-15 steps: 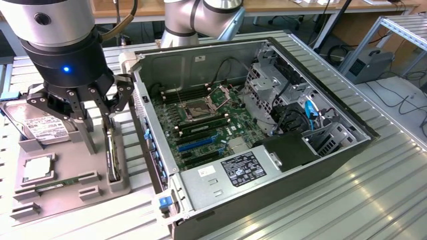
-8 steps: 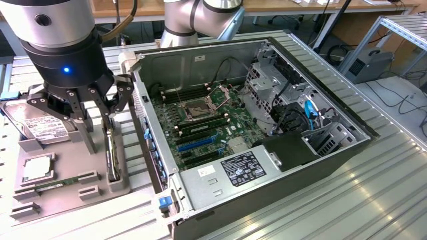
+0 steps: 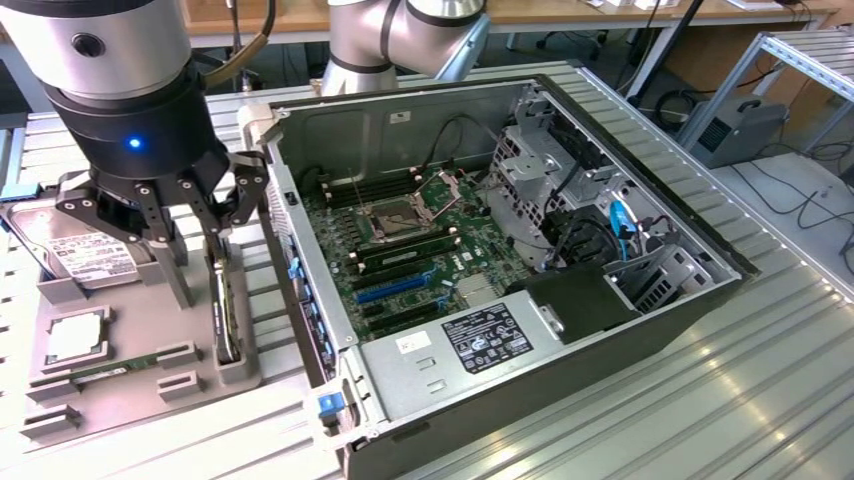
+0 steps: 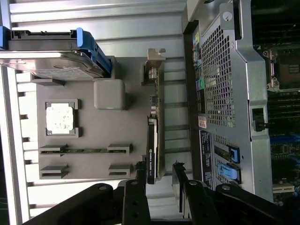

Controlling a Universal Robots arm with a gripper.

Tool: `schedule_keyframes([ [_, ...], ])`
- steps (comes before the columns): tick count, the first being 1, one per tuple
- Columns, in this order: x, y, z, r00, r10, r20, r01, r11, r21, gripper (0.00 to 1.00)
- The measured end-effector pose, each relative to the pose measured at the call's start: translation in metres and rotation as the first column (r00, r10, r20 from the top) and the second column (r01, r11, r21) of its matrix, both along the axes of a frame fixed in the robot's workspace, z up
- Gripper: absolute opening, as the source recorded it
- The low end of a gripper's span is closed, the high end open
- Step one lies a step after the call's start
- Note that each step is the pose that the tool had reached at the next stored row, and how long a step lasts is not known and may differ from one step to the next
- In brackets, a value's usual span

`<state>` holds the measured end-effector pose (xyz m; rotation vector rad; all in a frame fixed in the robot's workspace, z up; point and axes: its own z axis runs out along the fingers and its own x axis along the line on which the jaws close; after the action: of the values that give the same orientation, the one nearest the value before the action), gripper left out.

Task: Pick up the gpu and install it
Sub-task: 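Pick up the gpu and move the gpu toward the slot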

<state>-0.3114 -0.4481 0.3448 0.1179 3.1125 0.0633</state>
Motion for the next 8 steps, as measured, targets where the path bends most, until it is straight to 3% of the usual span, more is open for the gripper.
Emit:
schedule_keyframes([
  [8, 0.0, 0.0, -0.0028, 1.0, 0.0, 0.0, 0.0, 1.0, -0.0001, 0.36],
])
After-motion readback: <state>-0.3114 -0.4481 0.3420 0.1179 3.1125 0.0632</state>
